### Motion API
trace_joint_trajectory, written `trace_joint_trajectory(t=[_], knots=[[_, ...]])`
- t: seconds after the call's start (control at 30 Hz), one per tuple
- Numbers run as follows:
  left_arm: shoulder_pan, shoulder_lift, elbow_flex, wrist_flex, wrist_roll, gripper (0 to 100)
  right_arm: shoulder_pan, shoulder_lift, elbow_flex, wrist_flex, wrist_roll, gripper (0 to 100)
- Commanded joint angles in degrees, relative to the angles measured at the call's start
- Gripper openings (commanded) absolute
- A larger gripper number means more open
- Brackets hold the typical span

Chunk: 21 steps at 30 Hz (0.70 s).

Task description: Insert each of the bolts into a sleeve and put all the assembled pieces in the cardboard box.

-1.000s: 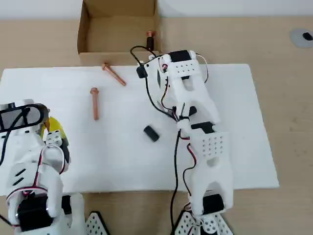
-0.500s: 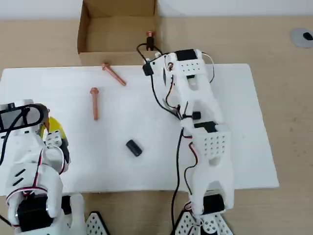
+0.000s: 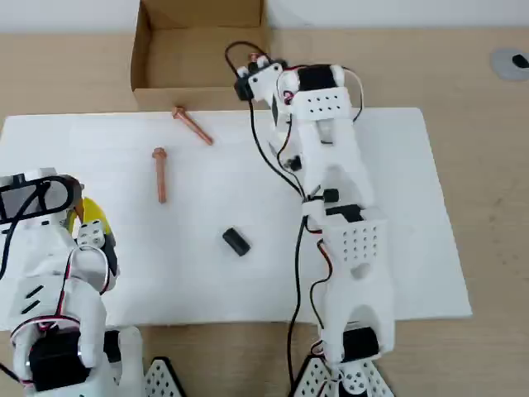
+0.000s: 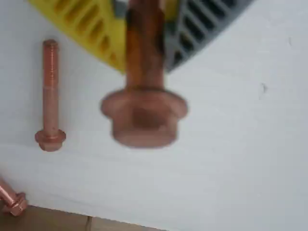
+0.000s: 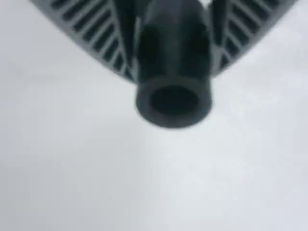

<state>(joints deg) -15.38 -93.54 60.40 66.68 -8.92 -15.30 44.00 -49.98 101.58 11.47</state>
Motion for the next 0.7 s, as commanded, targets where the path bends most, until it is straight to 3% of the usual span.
trace_joint_trajectory(t=[0.0, 0.23, 0.4, 0.53, 0.67], knots=[[-0.35, -0.04, -5.45, -1.14, 0.53, 1, -4.35, -10.33, -4.09, 0.97, -0.44, 1.0], [0.26, 0.13, -6.59, -2.37, 3.52, 1, -14.29, -30.02, -4.53, 0.88, -0.44, 1.0], [0.09, 1.36, -2.46, -10.73, 7.3, 1, -22.99, -47.16, -4.09, 0.88, -1.67, 1.0], [-0.18, 1.45, 0.26, -19.87, 7.03, 1, -22.37, -56.04, -3.12, 0.88, -8.53, 1.0], [0.18, 1.45, 2.46, -26.73, 7.3, 1, -18.51, -64.75, 8.92, 0.97, -9.32, 1.0]])
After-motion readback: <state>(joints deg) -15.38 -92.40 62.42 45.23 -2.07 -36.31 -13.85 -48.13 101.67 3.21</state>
